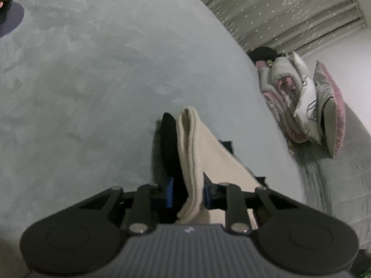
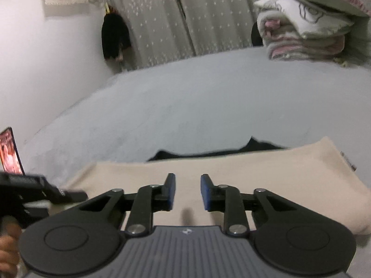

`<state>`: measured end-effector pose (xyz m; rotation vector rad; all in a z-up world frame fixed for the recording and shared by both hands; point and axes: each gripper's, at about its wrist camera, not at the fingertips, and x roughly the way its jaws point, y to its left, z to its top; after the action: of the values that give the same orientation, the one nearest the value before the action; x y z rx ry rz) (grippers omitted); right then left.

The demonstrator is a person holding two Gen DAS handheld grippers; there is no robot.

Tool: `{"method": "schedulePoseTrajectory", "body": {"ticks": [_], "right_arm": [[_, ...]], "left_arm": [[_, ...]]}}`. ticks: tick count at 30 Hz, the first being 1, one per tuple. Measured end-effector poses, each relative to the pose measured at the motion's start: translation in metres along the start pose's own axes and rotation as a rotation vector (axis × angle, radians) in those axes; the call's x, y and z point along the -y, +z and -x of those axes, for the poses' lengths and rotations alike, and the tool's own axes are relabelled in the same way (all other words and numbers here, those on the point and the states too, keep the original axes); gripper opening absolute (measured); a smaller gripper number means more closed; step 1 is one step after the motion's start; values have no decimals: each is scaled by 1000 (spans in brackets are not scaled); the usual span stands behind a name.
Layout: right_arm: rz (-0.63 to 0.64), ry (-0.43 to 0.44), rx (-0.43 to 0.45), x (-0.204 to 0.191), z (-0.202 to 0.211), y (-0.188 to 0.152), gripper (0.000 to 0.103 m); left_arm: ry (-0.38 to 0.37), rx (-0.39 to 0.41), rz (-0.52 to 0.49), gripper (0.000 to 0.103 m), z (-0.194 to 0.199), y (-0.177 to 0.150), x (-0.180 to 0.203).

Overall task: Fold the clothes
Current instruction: 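Grasp the black shirt and towel edge with both grippers and lift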

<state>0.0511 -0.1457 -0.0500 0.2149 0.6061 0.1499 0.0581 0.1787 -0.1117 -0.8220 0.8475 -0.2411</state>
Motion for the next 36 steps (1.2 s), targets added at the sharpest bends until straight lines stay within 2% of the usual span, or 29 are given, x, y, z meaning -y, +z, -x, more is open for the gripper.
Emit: {"method": "schedulePoseTrajectory", "body": {"ticks": [2,5,10,15,22,28,31,33,36], "right_arm": [[-12,-12,-29,4,-9,-4,22],[0,-20,-119,5,-29,-11,21],[-33,15,-151,21,-34,-6,22],[-197,103,-153,46,-28,1,21],[-514,283,-138,97,-15,6,22],[-724,389,-88,135,-6,9,36],[-844,458,-60,153,-7,7,47],[-918,497,-57,164,-11,2,59],[-990,538,-66,177,-20,-3,61]], "left_arm": [[-15,15,-6,21,6,0,8],[-38,32,-20,20,14,1,23],[-74,57,-43,19,22,-1,52],[-115,78,-59,19,22,-6,84],[-149,76,-95,19,3,-25,127],[-165,56,-142,19,-21,-44,158],[-156,34,-175,19,-38,-55,171],[-143,13,-196,19,-51,-62,176],[-118,-7,-226,21,-66,-72,181]]}}
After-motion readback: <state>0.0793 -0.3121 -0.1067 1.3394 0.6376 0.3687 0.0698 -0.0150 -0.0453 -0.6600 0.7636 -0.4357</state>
